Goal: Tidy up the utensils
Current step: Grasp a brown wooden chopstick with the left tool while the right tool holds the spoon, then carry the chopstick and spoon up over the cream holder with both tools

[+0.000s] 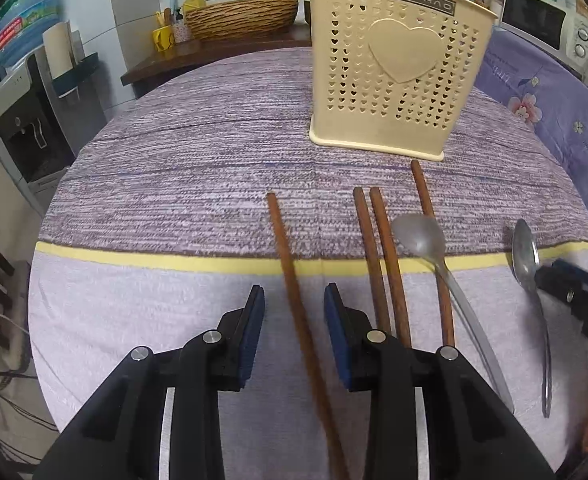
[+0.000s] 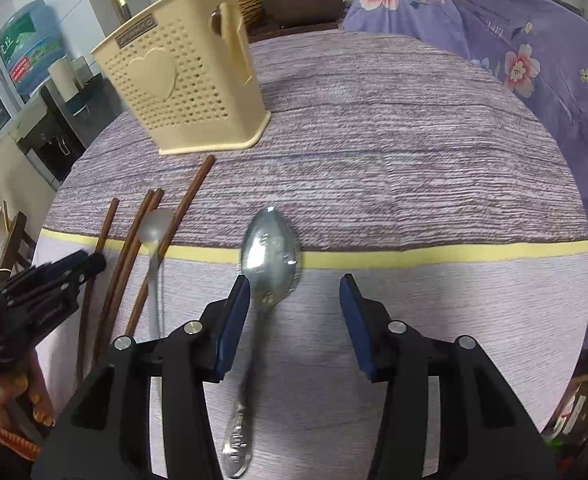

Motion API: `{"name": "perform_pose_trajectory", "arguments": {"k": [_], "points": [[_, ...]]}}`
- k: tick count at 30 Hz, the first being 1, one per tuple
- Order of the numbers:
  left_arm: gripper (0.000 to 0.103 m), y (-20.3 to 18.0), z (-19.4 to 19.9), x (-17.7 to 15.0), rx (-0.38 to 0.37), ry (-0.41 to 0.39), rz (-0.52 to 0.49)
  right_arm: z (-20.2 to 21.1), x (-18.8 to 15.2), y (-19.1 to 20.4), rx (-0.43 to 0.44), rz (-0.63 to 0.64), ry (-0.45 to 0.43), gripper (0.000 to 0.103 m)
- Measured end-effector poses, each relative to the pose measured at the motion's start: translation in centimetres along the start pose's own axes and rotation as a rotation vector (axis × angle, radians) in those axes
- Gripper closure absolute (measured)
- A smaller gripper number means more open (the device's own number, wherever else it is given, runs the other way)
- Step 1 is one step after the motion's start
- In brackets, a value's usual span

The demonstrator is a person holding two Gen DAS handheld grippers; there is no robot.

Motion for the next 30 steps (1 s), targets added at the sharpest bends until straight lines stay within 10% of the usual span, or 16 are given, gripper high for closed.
{"name": "perform_pose_trajectory", "arguments": {"k": [9, 16, 30], "points": [[0.072, 0.2, -1.5, 1.8, 0.028, 0.013, 0.019, -1.3, 0.6, 1.7, -0.137, 0.042, 0.009, 0.055], [0.093, -0.2, -2.0, 2.7, 0.057, 0.018, 0.016, -2.2, 1.7, 1.8, -0.193, 0.070, -0.008, 0.065], [0.094, 0.6, 1.0, 5.3, 0.023, -0.060, 0.069, 0.3, 4.8, 1.3, 0.008, 0.029, -0.066, 0.065]]}}
Point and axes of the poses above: each gripper's, at about its wrist camera, not at the fingertips, and z roughly against the way its jaws point, y to its left, x to its top, the point moved 10 cm from there along -z, roughly the way its jaws point, and after that the axes turned 6 degrees about x, right-handed, at the moved point
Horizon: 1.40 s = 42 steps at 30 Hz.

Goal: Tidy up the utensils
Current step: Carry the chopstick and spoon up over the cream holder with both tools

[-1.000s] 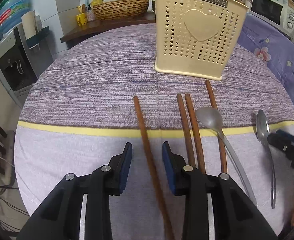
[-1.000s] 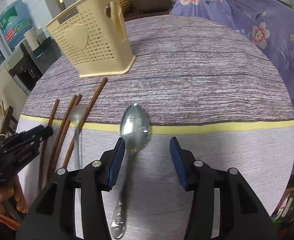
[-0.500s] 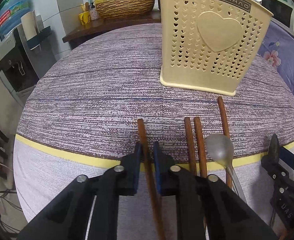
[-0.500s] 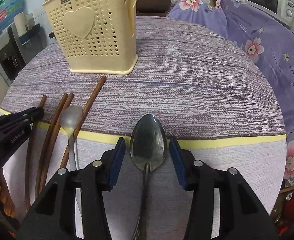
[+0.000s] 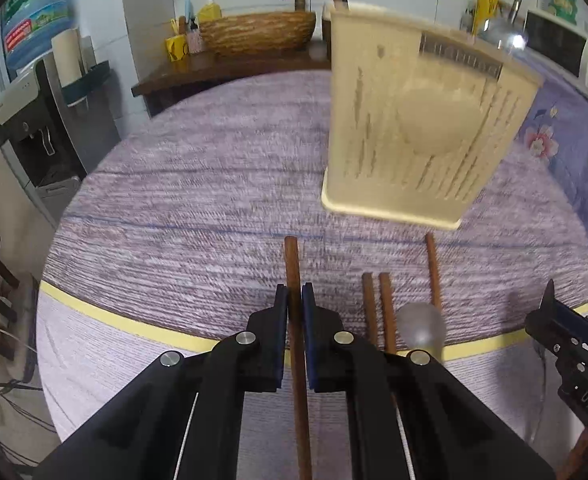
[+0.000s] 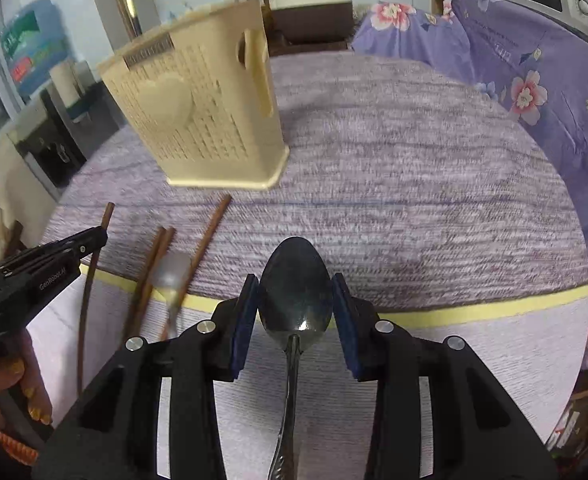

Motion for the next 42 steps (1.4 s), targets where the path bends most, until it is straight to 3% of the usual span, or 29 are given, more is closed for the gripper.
{"name": "perform_pose_trajectory", "arguments": {"k": [8, 12, 17, 27, 42], "points": [[0.095, 2.3, 8.9, 5.0, -0.046, -0.201, 0.050, 6.4, 3.1, 1.4, 0.108, 0.032, -0.074, 0.065], [0.095, 2.6, 10.9, 6.7, -0.046, -0.257, 0.052, 8.0, 3.9, 2.2, 0.129, 0.057, -0.125, 0.065], [0.095, 2.7, 11.0, 6.8, -0.053, -0.256, 0.064, 8.1, 3.8, 3.0, 0.146, 0.074, -0.159, 0.065], [0.095, 3.0, 11.1, 6.6, -0.049, -0.264, 0.068, 6.0, 2.6, 2.4, 0.103, 0.078, -0.174, 0.065], [0.095, 3.0, 11.9, 7.0, -0.065, -0.284, 0.070, 7.3, 3.3, 3.1, 0.107, 0.113, -0.209, 0.065]]}}
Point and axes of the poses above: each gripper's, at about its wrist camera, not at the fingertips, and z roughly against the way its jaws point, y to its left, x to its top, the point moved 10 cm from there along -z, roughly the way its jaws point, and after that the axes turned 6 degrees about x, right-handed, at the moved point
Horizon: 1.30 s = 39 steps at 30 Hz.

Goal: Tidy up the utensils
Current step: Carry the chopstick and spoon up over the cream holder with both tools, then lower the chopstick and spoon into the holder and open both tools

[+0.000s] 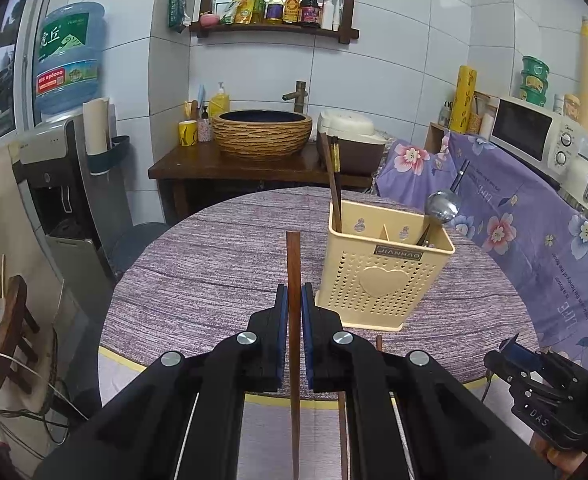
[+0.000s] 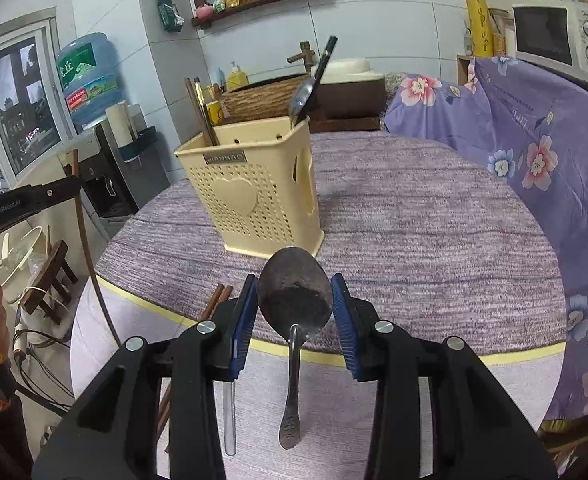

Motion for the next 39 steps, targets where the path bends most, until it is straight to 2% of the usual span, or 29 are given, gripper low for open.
{"name": "perform_pose_trajectory", "arguments": {"k": [4, 7, 11, 15, 17, 19, 23, 27, 31, 39], "points": [[0.095, -0.1, 0.5, 1.6, -0.028, -0.020, 0.014, 0.6, 2.6, 0.9, 0.021, 0.033, -0.060, 0.065], [0.095, -0.4, 1.1, 3.9, -0.049, -0.040, 0.022, 1.2, 6.0, 1.8, 0.039, 0.063, -0.118, 0.065], [0.095, -1.3, 3.3, 9.5, -0.073, -0.123, 0.025, 2.3, 13.2, 4.1, 0.040, 0.146, -0.229, 0.065], [0.095, -2.7, 5.4, 16.5, -0.073, -0.232, 0.040, 2.4, 19.8, 5.7, 0.025, 0.171, -0.327, 0.065], [0.095, -3.5, 5.3, 19.1, -0.061, -0.275, 0.049, 1.5, 22.1, 6.1, 0.011, 0.183, -0.347, 0.065], [0.095, -4.2, 4.1, 20.3, -0.059, -0.279, 0.064, 0.1, 23.1, 6.1, 0.006, 0.172, -0.350, 0.065], [0.095, -5.2, 0.4, 19.4, -0.051, -0.253, 0.074, -3.3, 21.9, 5.5, -0.036, 0.199, -0.336, 0.065], [0.095, -5.6, -3.4, 16.1, -0.040, -0.202, 0.072, -5.8, 19.3, 4.3, -0.063, 0.210, -0.316, 0.065], [0.095, -5.5, -5.7, 12.9, -0.045, -0.146, 0.062, -7.1, 16.7, 3.6, -0.071, 0.208, -0.291, 0.065], [0.095, -5.0, -8.3, 8.9, -0.045, -0.058, 0.051, -8.8, 12.7, 2.9, -0.086, 0.216, -0.227, 0.065]]}}
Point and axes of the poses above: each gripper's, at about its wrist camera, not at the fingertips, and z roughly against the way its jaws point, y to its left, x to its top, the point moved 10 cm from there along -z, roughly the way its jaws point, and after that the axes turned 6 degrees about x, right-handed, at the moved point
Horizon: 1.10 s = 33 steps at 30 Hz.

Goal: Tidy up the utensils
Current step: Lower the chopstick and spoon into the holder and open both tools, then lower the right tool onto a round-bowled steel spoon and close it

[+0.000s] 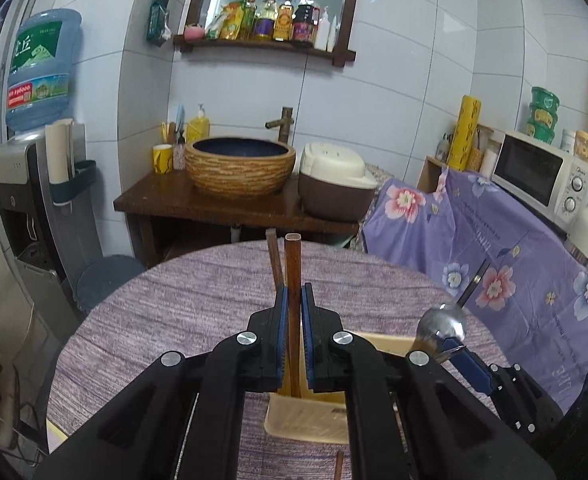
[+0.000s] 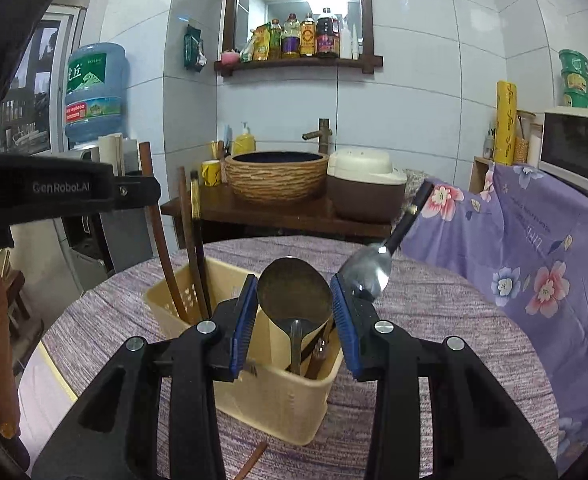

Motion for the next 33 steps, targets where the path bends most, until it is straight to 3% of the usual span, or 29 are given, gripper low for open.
{"name": "perform_pose_trajectory", "arguments": {"k": [4, 10, 12, 14, 16, 19, 21, 25, 27, 29, 33], "points": [[0.095, 0.2, -0.1, -0.5, 0.030, -0.015, -0.026, -0.4, -1.2, 0.0, -0.014, 0.001, 0.016, 0.065], [0.093, 0.0, 1.2, -0.4, 0.019, -0.019, -0.068, 0.6, -0.8, 0.3, -0.011, 0.002, 0.007, 0.061], [0.081, 0.4, 2.5, -0.6, 0.028, -0.040, -0.081, 1.6, -0.9, 0.4, -0.023, 0.013, 0.005, 0.054], [0.055, 1.2, 3.9, -1.2, 0.033, -0.057, -0.075, 3.2, -1.3, 0.6, -0.024, 0.012, 0.003, 0.044], [0.049, 2.4, 5.4, -2.7, 0.043, -0.058, -0.074, 4.8, -2.1, 0.6, -0.031, 0.010, 0.013, 0.042], [0.044, 4.1, 6.7, -5.9, 0.062, -0.012, -0.078, 6.8, -4.7, 0.9, -0.037, 0.006, 0.076, 0.030], [0.043, 5.1, 7.1, -8.6, 0.068, 0.036, -0.078, 7.6, -7.3, 1.9, 0.021, -0.007, 0.130, 0.030], [0.043, 6.6, 7.0, -14.7, 0.096, 0.144, -0.078, 7.6, -13.5, 3.4, 0.059, -0.031, 0.298, 0.030], [0.043, 7.0, 6.9, -17.6, 0.093, 0.198, -0.064, 7.7, -17.0, 4.0, 0.071, -0.059, 0.372, 0.037], [0.044, 7.2, 7.1, -19.5, 0.086, 0.232, -0.055, 7.8, -19.5, 4.4, 0.089, -0.081, 0.427, 0.049], [0.044, 7.7, 7.7, -22.2, 0.084, 0.261, -0.044, 8.2, -22.5, 5.5, 0.126, -0.117, 0.493, 0.059]]}}
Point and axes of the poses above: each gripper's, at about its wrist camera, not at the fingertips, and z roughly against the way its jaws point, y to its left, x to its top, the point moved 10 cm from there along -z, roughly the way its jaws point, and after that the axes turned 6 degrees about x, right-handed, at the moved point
